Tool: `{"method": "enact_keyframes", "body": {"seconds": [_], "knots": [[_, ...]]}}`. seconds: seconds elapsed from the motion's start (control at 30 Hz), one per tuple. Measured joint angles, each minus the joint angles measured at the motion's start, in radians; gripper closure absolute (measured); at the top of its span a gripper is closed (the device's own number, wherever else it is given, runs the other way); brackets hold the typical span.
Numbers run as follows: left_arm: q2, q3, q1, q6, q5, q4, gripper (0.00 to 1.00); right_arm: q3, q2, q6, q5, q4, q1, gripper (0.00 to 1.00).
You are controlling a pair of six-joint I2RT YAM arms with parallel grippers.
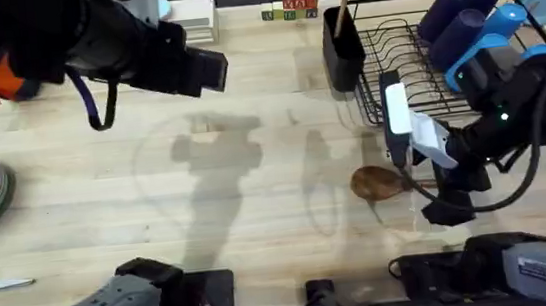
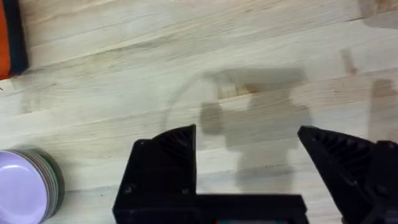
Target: Pick up the spoon on the table one by one and put them onto the rack
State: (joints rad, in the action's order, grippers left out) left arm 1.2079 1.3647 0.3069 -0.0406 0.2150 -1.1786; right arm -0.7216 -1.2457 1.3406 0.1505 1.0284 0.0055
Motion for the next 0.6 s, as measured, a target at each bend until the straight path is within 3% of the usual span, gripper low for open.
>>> {"method": "enact_keyframes", "body": {"seconds": [0.53,0.6], "knots": [[0.0,0.0,0.0,0.0,0.0,0.0,0.007,0.055,0.011,0.003,0.004,-0.068,0.0,0.005],[0.0,0.0,0.0,0.0,0.0,0.0,0.007,0.057,0.011,0.008,0.004,-0.085,0.0,0.13]]}}
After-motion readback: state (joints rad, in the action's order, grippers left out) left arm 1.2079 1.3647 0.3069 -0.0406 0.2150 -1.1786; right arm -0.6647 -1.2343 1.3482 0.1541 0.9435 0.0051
